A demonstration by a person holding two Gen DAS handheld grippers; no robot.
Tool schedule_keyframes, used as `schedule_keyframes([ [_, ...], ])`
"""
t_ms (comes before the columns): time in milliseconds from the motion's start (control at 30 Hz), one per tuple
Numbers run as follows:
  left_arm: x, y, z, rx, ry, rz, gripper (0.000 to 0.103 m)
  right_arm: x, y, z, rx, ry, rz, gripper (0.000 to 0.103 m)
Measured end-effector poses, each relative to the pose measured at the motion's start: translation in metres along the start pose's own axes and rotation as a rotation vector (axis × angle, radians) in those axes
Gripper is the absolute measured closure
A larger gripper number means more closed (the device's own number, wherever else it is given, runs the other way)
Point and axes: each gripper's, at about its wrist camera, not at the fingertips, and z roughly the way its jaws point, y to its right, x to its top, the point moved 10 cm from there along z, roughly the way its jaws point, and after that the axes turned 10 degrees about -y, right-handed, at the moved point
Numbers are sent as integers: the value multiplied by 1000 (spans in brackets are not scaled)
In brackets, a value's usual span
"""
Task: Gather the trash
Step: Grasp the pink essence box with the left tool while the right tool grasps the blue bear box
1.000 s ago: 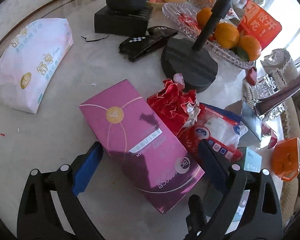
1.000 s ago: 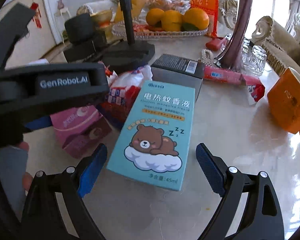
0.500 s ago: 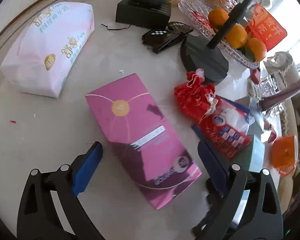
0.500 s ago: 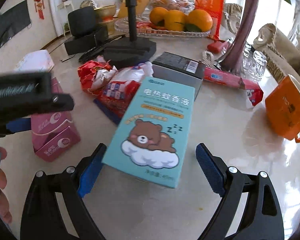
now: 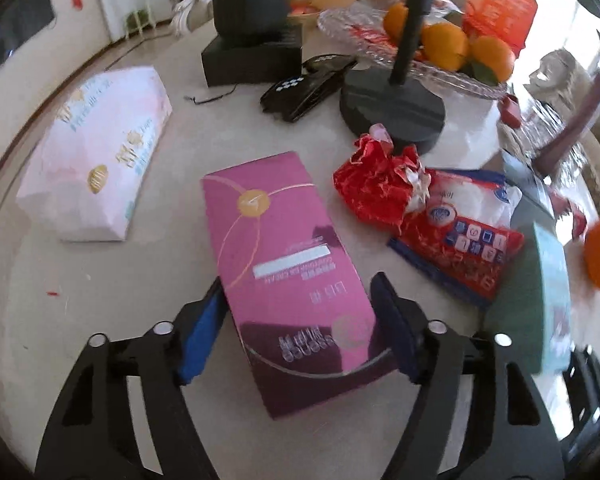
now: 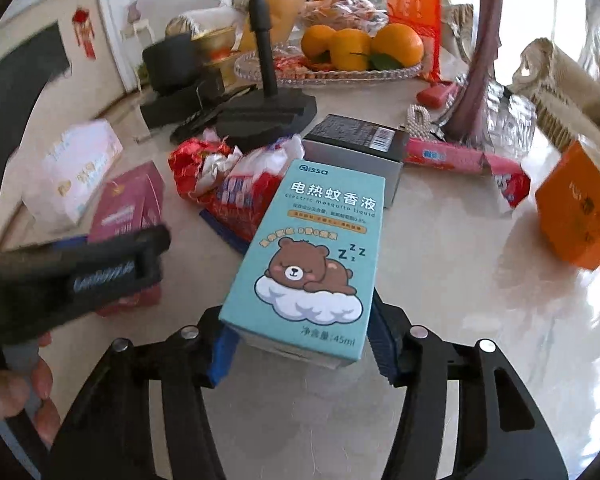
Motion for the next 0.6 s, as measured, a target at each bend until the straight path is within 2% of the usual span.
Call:
schedule_keyframes([
  [33,-3,0,-3,-12,8,16,38,0,2,-1,18,0,16,51],
  [133,-15,-1,-16,-111,23,13,39,-2,12,-7,122,3,97,51],
  [233,-40,-6,-35,-181,46,16,39,-7,24,-19,205,21,187,51],
  [300,-66,-10,-55,-227,63,21,39,-12,33,-35,210,55,236,51],
  [400,-119,-18,-91,-289,104,51,39,-30,37,-86,240,171,259,51],
  [467,-165,-21,-122,-305,156,123,39,-69,28,-128,321,248,263,51],
  [533,-202,-23,-142,-327,178,155,39,-136,10,-168,388,309,237,51],
  [600,-252,-24,-167,-405,197,170,39,-190,-4,-190,407,315,214,51],
])
